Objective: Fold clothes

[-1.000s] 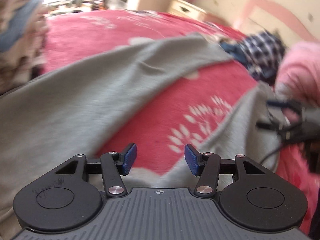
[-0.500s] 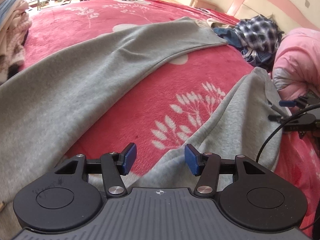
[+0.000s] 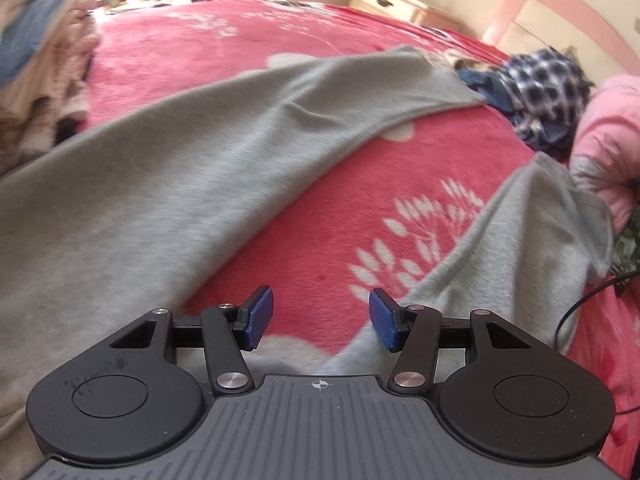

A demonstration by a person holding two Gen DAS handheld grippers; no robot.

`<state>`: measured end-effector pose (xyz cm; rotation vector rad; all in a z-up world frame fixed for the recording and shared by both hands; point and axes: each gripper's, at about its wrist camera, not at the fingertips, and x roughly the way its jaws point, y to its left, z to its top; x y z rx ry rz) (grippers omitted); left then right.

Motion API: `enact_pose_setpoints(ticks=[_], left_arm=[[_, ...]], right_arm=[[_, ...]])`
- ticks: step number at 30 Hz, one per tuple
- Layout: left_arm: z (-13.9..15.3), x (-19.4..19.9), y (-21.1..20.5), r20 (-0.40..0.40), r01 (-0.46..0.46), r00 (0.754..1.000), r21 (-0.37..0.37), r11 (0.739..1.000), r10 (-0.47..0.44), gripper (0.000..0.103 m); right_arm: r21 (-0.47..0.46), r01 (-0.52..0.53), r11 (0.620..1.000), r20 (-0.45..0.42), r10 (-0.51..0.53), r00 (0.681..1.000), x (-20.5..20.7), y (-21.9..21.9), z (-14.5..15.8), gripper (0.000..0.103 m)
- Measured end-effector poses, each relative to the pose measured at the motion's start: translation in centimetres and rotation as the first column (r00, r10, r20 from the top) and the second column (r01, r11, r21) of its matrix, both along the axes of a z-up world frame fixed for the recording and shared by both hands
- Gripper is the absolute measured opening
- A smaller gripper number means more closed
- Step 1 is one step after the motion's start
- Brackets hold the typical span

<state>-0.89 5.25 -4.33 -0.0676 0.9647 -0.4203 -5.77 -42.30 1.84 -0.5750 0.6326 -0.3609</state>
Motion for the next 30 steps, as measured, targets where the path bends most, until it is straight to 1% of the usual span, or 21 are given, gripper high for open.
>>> enact_pose_setpoints(ticks=[2, 3, 4, 5, 6, 8, 9, 11, 13, 15, 17, 19, 21, 23, 24, 25, 26, 27, 28, 29, 30], left_arm=[[0.4, -0.4, 1.1, 0.01, -0.031, 0.999, 0.003, 1.0, 0.031, 0.053], [0.5, -0.5, 1.7, 0.013, -0.046, 0.999, 0.004, 0.999, 0.046, 0.053], [0.4, -0.6, 2.1, 0.014, -0.062, 0.998, 0.007, 0.998, 0.062, 0.053], [0.4, -0.7, 2.5, 0.015, -0.077, 0.997, 0.009, 0.997, 0.077, 0.053], [0.4, -0.8, 2.9, 0.016, -0.09, 0.996, 0.014, 0.996, 0.089, 0.053], [0.3, -0.8, 2.9, 0.03, -0.093, 0.995, 0.045, 0.995, 0.092, 0.053], [0.3, -0.7, 2.7, 0.048, -0.085, 0.996, 0.075, 0.994, 0.081, 0.053], [0.3, -0.4, 1.9, 0.105, -0.059, 0.994, 0.146, 0.988, 0.044, 0.053], [0.2, 0.3, 0.8, 0.156, -0.024, 0.988, 0.193, 0.981, -0.007, 0.053], [-0.2, 1.6, -0.4, 0.176, 0.015, 0.983, 0.211, 0.977, -0.053, 0.053], [-1.0, 2.7, -1.8, 0.187, 0.051, 0.978, 0.24, 0.969, -0.098, 0.052], [-1.8, 3.6, -3.2, 0.197, 0.078, 0.971, 0.285, 0.955, -0.138, 0.05], [-2.5, 4.2, -4.2, 0.201, 0.091, 0.966, 0.321, 0.943, -0.161, 0.041], [-3.0, 4.5, -4.6, 0.2, 0.094, 0.965, 0.348, 0.933, -0.172, 0.037], [-3.1, 4.6, -4.7, 0.204, 0.093, 0.963, 0.356, 0.93, -0.174, 0.035], [-3.2, 4.5, -4.8, 0.208, 0.093, 0.962, 0.36, 0.928, -0.177, 0.032], [-3.4, 4.5, -4.8, 0.213, 0.093, 0.96, 0.364, 0.927, -0.18, 0.026], [-3.5, 4.5, -4.9, 0.218, 0.091, 0.959, 0.369, 0.925, -0.181, 0.016], [-3.6, 4.4, -5.0, 0.223, 0.087, 0.958, 0.374, 0.923, -0.181, 0.012], [-3.6, 4.4, -5.0, 0.228, 0.085, 0.957, 0.376, 0.923, -0.181, 0.007], [-3.6, 4.3, -5.1, 0.235, 0.084, 0.955, 0.376, 0.923, -0.183, 0.002]], right_arm=[[0.121, -0.057, 0.991, 0.008, 0.057, 0.998, 1.2, 0.8, 1.1, 0.039], [0.229, -0.088, 0.969, 0.009, 0.088, 0.996, 2.2, 1.2, 1.5, 0.041], [0.336, -0.111, 0.935, 0.0, 0.119, 0.993, 3.4, 1.6, 1.6, 0.045], [0.45, -0.128, 0.884, -0.008, 0.148, 0.989, 4.9, 2.0, 1.5, 0.046], [0.555, -0.139, 0.82, -0.013, 0.176, 0.984, 6.5, 2.3, 1.3, 0.047], [0.717, -0.105, 0.689, -0.047, 0.198, 0.979, 10.6, 2.9, -0.3, 0.048], [0.784, -0.082, 0.615, -0.062, 0.209, 0.976, 12.7, 3.2, -1.1, 0.048], [0.868, -0.001, 0.497, -0.106, 0.187, 0.977, 17.4, 3.8, -3.8, 0.048], [0.9, 0.098, 0.424, -0.161, 0.115, 0.98, 21.6, 3.5, -6.2, 0.048], [0.912, 0.183, 0.366, -0.194, -0.006, 0.981, 24.1, 3.2, -7.8, 0.048], [0.915, 0.242, 0.323, -0.217, -0.112, 0.97, 26.1, 1.9, -9.3, 0.048], [0.915, 0.294, 0.278, -0.239, -0.214, 0.947, 28.0, 0.4, -10.7, 0.048], [0.912, 0.344, 0.225, -0.277, -0.282, 0.919, 29.4, -1.1, -11.9, 0.048], [0.929, 0.338, 0.151, -0.273, -0.335, 0.902, 30.2, -2.4, -12.8, 0.047], [0.935, 0.328, 0.132, -0.266, -0.349, 0.899, 30.5, -2.7, -13.1, 0.046], [0.94, 0.316, 0.128, -0.254, -0.353, 0.901, 30.8, -3.0, -13.4, 0.04], [0.945, 0.303, 0.125, -0.243, -0.356, 0.902, 31.1, -3.3, -13.7, 0.024], [0.946, 0.296, 0.132, -0.233, -0.36, 0.904, 31.1, -3.4, -13.8, 0.014], [0.948, 0.287, 0.138, -0.221, -0.363, 0.905, 31.0, -3.5, -13.8, 0.009], [0.956, 0.26, 0.137, -0.195, -0.366, 0.91, 30.6, -3.7, -13.6, 0.008], [0.963, 0.223, 0.152, -0.155, -0.364, 0.918, 30.0, -3.7, -13.2, 0.008]])
